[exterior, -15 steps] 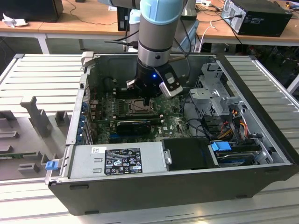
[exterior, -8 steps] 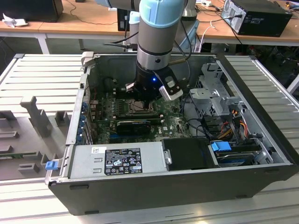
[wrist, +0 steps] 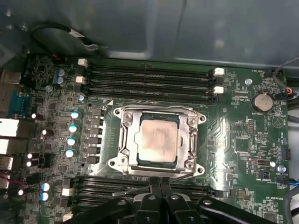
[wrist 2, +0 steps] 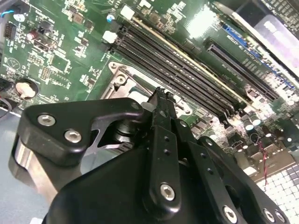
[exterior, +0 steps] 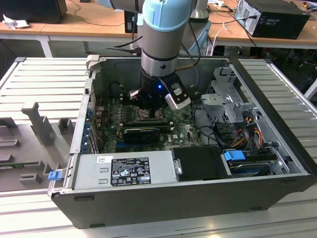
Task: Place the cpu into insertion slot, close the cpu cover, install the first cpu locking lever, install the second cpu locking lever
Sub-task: 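Install the second cpu locking lever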
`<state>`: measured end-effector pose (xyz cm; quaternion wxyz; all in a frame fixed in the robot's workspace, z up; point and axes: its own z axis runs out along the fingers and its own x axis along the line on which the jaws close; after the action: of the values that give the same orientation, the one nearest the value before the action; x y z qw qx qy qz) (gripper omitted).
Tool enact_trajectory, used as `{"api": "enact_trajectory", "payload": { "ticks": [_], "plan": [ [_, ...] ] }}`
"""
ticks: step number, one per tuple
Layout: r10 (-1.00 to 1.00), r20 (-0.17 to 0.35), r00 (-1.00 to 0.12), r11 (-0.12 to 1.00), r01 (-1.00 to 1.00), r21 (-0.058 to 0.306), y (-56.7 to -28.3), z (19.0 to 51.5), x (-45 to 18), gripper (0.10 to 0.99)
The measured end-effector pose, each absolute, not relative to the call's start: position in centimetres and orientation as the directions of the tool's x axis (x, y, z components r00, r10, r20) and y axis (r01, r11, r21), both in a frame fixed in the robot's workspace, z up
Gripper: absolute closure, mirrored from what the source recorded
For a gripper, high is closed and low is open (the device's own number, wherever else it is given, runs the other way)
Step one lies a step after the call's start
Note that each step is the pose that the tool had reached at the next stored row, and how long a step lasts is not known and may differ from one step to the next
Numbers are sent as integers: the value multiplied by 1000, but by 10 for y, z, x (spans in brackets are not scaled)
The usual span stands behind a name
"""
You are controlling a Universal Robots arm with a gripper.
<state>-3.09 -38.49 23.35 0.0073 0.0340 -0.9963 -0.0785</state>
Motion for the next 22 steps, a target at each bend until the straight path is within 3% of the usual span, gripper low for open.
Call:
{"api": "enact_trajectory", "payload": {
  "ticks": [3, 11, 15, 22],
  "plan": [
    [-69, 6, -998, 978, -67, 196, -387, 233, -41, 980],
    [-75, 6, -997, 976, -72, 206, -389, 215, -50, 980],
    [-75, 1, -997, 963, -72, 261, -395, 214, -55, 980],
    [-75, 0, -997, 956, -72, 284, -402, 213, -66, 980]
  ]
}}
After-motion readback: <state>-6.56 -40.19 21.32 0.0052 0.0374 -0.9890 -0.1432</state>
